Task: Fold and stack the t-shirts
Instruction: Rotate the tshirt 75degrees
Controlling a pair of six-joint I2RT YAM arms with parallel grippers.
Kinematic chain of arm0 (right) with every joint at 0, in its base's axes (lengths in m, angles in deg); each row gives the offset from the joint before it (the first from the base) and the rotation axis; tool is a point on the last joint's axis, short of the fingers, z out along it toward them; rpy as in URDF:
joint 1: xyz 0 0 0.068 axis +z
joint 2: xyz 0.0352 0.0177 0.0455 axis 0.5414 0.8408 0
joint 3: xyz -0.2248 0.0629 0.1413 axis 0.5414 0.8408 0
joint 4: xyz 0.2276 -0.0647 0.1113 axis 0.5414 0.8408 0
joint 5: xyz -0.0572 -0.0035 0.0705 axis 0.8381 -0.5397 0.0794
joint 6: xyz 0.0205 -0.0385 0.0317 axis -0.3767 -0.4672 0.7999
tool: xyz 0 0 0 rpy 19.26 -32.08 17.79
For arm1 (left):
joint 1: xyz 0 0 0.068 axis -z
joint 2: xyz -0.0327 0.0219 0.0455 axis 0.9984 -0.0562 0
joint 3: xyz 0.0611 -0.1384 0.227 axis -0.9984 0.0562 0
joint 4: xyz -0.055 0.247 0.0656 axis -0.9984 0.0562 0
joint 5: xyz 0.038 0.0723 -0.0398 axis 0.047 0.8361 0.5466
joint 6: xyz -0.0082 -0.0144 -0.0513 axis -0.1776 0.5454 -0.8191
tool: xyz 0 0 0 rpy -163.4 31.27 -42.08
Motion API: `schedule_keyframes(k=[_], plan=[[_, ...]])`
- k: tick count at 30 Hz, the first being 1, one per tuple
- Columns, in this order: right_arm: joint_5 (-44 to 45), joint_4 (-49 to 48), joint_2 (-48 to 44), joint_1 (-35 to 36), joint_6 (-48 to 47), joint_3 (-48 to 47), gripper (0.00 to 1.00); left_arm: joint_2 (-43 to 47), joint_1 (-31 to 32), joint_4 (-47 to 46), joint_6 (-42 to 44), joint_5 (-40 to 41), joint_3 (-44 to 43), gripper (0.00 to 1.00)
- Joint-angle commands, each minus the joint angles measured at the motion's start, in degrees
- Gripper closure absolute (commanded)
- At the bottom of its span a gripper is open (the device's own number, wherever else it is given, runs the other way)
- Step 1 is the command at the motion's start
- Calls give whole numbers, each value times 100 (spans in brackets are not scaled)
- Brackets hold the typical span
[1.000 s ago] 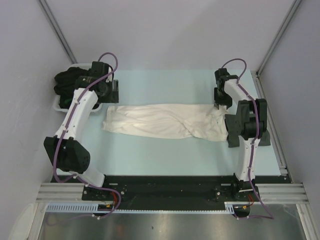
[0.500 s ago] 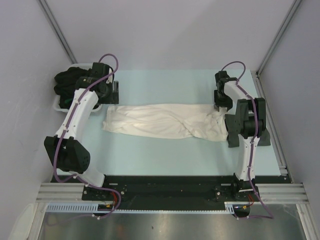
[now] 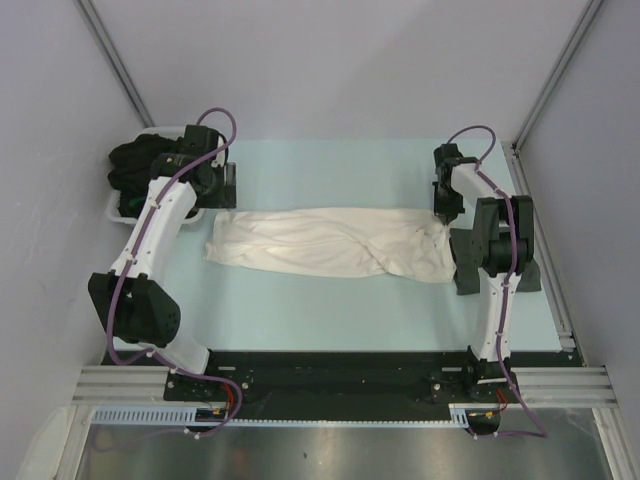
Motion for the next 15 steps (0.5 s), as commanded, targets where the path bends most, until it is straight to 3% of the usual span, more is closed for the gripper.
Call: schedule_keyframes(k=[1, 15], plan=[[0, -51, 433, -186, 53, 187, 100, 107, 30, 48, 48, 120, -204, 24], [-254, 318, 1487, -274, -9, -1956, 100, 203, 30, 39, -75, 234, 42, 24]])
